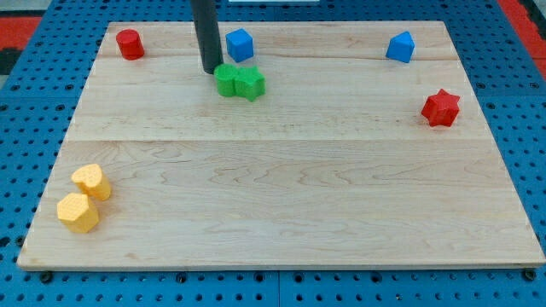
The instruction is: Slide the yellow hexagon along with yellow heart a bit up
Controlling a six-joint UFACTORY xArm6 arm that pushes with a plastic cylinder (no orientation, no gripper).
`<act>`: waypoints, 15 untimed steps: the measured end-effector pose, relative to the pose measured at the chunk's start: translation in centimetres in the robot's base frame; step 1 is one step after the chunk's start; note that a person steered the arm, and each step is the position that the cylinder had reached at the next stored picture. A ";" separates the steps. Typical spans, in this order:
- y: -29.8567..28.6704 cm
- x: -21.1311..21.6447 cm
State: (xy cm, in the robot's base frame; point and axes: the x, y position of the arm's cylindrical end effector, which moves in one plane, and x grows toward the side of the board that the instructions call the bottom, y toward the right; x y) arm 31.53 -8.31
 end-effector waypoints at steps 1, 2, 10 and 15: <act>3.4 5.8; 3.6 13.0; -14.7 19.3; -14.8 18.4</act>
State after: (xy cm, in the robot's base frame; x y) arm 49.90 -23.12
